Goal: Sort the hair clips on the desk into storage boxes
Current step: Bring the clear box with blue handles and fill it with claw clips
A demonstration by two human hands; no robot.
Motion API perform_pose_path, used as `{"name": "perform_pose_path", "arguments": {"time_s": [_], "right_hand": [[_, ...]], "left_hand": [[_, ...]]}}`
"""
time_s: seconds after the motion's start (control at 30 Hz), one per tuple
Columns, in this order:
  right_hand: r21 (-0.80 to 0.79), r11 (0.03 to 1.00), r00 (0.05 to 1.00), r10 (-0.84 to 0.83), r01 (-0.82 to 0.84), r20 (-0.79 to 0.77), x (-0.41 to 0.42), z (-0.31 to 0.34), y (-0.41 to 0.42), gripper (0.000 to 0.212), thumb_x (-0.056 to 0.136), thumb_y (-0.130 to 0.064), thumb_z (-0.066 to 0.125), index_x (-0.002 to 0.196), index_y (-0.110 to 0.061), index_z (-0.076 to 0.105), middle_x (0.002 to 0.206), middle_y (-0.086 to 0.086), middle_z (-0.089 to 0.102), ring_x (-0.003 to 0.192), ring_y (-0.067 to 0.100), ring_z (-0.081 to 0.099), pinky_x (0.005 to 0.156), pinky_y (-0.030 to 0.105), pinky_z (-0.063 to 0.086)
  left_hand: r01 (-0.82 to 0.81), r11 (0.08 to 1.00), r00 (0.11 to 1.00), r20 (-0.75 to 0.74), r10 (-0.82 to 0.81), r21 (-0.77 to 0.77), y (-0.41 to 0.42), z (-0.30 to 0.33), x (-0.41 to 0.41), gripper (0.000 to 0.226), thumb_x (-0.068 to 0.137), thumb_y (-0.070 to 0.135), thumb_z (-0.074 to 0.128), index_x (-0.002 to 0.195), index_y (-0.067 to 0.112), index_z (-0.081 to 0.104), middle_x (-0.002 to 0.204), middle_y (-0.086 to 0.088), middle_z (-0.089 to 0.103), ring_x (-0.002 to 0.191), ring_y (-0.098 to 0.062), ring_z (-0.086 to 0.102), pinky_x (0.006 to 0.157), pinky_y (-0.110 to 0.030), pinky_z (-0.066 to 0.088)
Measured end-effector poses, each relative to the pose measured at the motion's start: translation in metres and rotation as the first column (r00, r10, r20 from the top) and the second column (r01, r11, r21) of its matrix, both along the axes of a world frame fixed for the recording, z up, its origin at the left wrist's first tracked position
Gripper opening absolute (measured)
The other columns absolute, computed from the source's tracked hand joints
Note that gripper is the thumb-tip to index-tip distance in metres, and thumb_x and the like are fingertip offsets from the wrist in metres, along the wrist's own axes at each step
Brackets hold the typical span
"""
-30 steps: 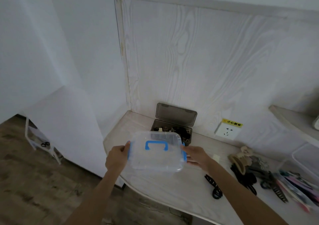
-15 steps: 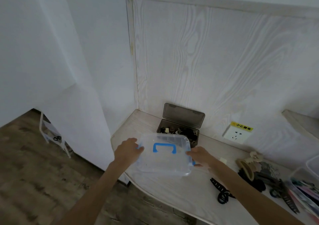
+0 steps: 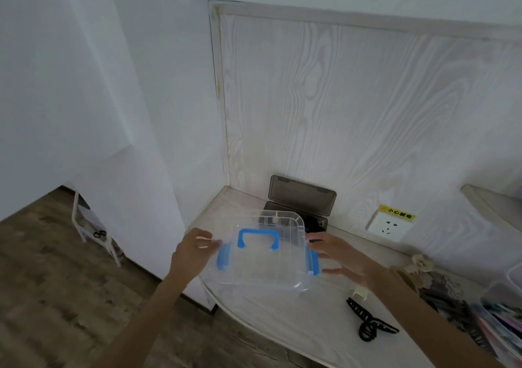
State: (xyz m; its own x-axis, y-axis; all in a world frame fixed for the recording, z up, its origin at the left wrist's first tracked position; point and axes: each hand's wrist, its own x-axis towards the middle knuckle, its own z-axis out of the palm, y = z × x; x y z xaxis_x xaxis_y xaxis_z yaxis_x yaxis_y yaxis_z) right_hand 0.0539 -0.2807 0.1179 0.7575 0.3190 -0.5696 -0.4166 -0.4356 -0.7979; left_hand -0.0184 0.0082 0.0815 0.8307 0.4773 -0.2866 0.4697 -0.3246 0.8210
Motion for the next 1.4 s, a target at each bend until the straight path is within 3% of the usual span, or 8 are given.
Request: {"name": "perform_pose_path", "arguments": {"time_s": [0.1,0.23,0.33,0.57,0.97,1.2,1.27,1.4], "right_hand": [[0.068,0.996,0.995,0.053,-0.059,0.089,0.009,0.020,0.003,0.032,0.097,-0.019,0.046,0.128,-0.025,0.049,0.132,0.012,0.053,0.121,0.028,0.051,0.104,0.040,0.041],[0.094,0.991,0.985,0.081,-0.096,0.153,0.041,0.040,0.042,0.042,0.097,-0.021,0.046,0.138,-0.025,0.041,0.131,0.007,0.052,0.122,0.025,0.049,0.107,0.038,0.039],[0.091,0.990,0.980,0.092,-0.109,0.176,0.066,0.035,0.082,0.049,0.098,-0.020,0.044,0.144,-0.029,0.031,0.140,0.005,0.045,0.125,0.023,0.045,0.102,0.033,0.038],[0.014,0.995,0.985,0.100,-0.103,0.142,0.099,-0.006,0.155,0.057,0.097,-0.002,0.035,0.149,-0.018,0.018,0.145,0.009,0.037,0.127,0.027,0.044,0.100,0.031,0.040],[0.095,0.991,0.995,0.096,-0.095,-0.008,0.147,-0.053,0.223,0.056,0.098,-0.004,0.037,0.147,-0.028,0.024,0.150,0.003,0.031,0.130,0.025,0.041,0.088,0.029,0.040],[-0.056,0.952,0.948,0.305,-0.302,0.084,0.155,-0.054,0.236,0.061,0.095,-0.009,0.043,0.149,-0.020,0.016,0.154,0.001,0.022,0.136,0.023,0.033,0.104,0.032,0.036],[-0.195,0.894,0.886,0.434,-0.402,0.164,0.156,-0.047,0.227,0.063,0.094,-0.010,0.047,0.149,-0.017,0.016,0.154,0.005,0.023,0.136,0.023,0.033,0.102,0.029,0.036],[-0.214,0.856,0.838,0.509,-0.470,0.197,0.151,-0.029,0.164,0.034,0.093,-0.009,0.050,0.127,-0.015,0.052,0.130,0.009,0.055,0.110,0.017,0.055,0.085,0.016,0.045]], "left_hand": [[-0.010,0.988,0.981,0.191,0.040,-0.155,0.012,0.021,0.003,0.019,0.079,0.014,0.074,0.091,0.020,0.061,0.101,-0.011,0.070,0.089,-0.024,0.066,0.076,-0.030,0.054],[-0.202,0.979,0.903,0.390,0.179,0.019,0.019,0.045,0.017,0.028,0.085,0.021,0.067,0.112,0.015,0.065,0.105,0.003,0.065,0.100,-0.014,0.061,0.083,-0.018,0.044],[-0.354,0.923,0.904,0.309,0.295,0.154,0.027,0.039,0.025,0.033,0.088,0.036,0.062,0.117,0.020,0.065,0.111,0.002,0.066,0.101,-0.016,0.061,0.083,-0.024,0.042],[-0.361,0.928,0.932,0.002,0.363,0.091,0.059,-0.014,0.046,0.036,0.087,0.036,0.062,0.114,0.014,0.068,0.108,-0.011,0.071,0.104,-0.032,0.064,0.097,-0.040,0.048],[-0.368,0.930,0.924,-0.101,0.368,0.016,0.106,-0.050,0.061,0.033,0.077,0.030,0.075,0.103,0.010,0.070,0.092,-0.008,0.074,0.091,-0.025,0.068,0.090,-0.044,0.053],[-0.232,0.968,0.950,-0.194,0.246,0.091,0.112,-0.040,0.057,0.045,0.073,0.040,0.077,0.105,0.010,0.066,0.088,-0.004,0.072,0.084,-0.018,0.069,0.088,-0.038,0.054],[-0.021,0.972,0.918,-0.381,0.111,0.234,0.114,-0.023,0.052,0.054,0.075,0.043,0.074,0.115,0.010,0.057,0.110,-0.005,0.066,0.097,-0.019,0.065,0.091,-0.032,0.052],[0.483,0.749,0.760,-0.642,-0.101,0.453,0.084,0.027,0.052,0.046,0.085,0.044,0.061,0.117,0.014,0.050,0.119,-0.002,0.059,0.106,-0.016,0.058,0.090,-0.026,0.046]]}}
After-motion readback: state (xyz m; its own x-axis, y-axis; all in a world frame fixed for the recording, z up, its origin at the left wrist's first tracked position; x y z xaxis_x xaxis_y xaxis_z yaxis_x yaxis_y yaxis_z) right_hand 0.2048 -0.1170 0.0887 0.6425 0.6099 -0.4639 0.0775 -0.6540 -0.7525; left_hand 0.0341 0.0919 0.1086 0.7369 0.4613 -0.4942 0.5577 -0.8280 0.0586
